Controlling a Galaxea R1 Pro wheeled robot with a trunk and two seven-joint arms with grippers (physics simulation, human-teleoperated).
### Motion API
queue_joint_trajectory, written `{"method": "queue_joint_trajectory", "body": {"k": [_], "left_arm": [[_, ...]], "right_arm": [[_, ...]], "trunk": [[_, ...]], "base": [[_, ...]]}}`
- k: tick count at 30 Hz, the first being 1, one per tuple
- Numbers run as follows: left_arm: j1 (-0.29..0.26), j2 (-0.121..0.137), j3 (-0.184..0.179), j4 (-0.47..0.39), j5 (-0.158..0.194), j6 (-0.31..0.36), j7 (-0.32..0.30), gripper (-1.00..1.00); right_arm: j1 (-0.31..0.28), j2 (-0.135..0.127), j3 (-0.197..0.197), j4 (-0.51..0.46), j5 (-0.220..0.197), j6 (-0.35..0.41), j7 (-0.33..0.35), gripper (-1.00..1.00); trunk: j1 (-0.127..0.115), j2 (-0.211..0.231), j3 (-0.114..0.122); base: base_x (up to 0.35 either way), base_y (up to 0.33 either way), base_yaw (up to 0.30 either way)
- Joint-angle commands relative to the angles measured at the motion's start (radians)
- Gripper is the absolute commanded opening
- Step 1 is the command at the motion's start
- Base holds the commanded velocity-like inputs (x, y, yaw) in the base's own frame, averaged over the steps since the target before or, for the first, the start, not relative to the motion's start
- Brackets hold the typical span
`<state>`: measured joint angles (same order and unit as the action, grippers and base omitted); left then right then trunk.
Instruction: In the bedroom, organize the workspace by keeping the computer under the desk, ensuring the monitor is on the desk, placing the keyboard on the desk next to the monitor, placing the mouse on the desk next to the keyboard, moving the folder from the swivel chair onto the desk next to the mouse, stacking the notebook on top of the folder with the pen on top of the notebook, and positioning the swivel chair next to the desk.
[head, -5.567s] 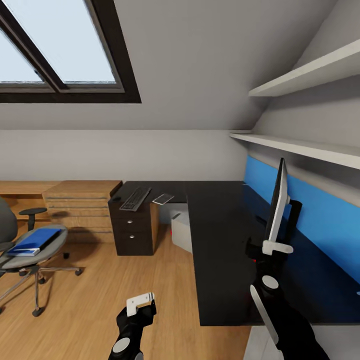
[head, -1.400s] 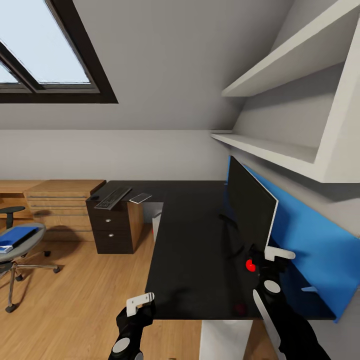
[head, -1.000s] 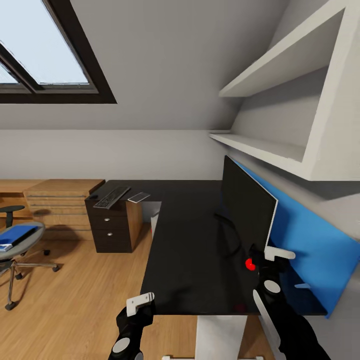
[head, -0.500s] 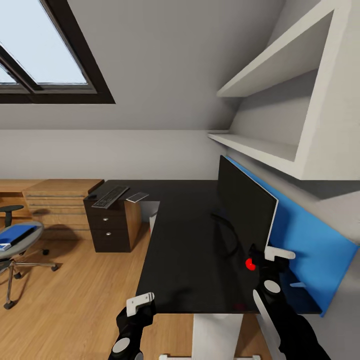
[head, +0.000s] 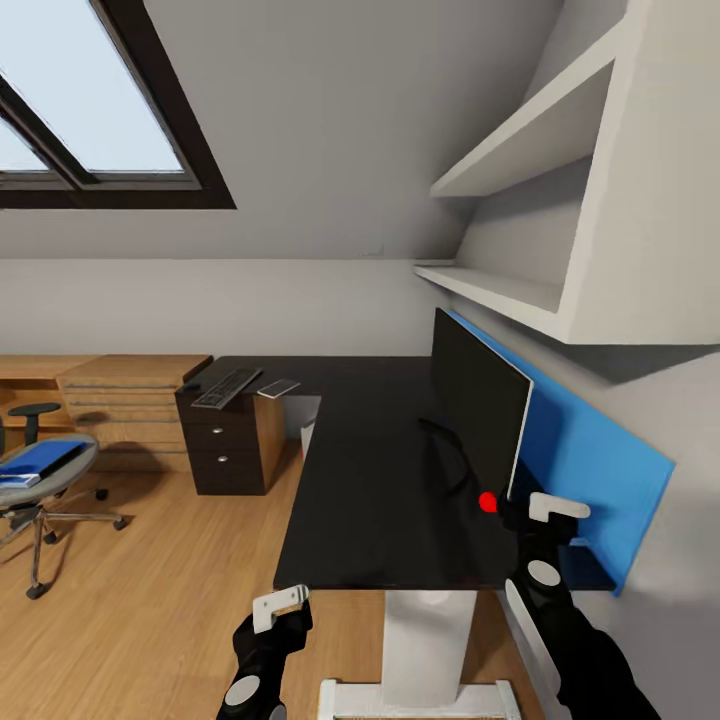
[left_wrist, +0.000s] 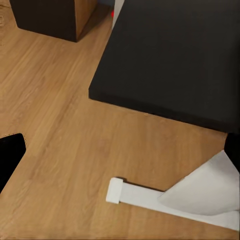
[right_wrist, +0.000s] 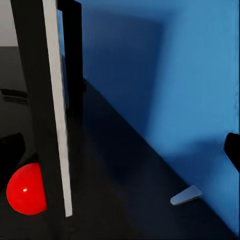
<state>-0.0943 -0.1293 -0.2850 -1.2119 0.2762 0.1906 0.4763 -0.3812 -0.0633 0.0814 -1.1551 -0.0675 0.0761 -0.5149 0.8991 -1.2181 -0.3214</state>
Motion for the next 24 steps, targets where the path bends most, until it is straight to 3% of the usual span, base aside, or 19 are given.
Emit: {"method": "queue_joint_trajectory", "body": {"k": [1,11,24], "left_arm": [[-0.001,0.0,-0.002,-0.002,0.006,0.004,0.007,1.0],[-0.001,0.001,0.001,-0.005,0.006,0.004,0.007,1.0],[-0.001,-0.003,0.004,0.01,0.007,0.008,0.008,1.0]], "right_arm": [[-0.001,-0.002,0.005,-0.002,-0.007,0.006,-0.008,1.0],[-0.001,-0.001,0.009,0.008,-0.007,0.005,-0.007,1.0],[0.0,0.019,0.007,-0.006,-0.011,0.008,-0.011,1.0]], "trunk": [[-0.001,-0.001,-0.001],[-0.001,-0.001,-0.001],[-0.001,-0.001,-0.001]], "base": [[-0.333,0.0,0.0],[-0.335,0.0,0.0],[-0.335,0.002,0.0]]}}
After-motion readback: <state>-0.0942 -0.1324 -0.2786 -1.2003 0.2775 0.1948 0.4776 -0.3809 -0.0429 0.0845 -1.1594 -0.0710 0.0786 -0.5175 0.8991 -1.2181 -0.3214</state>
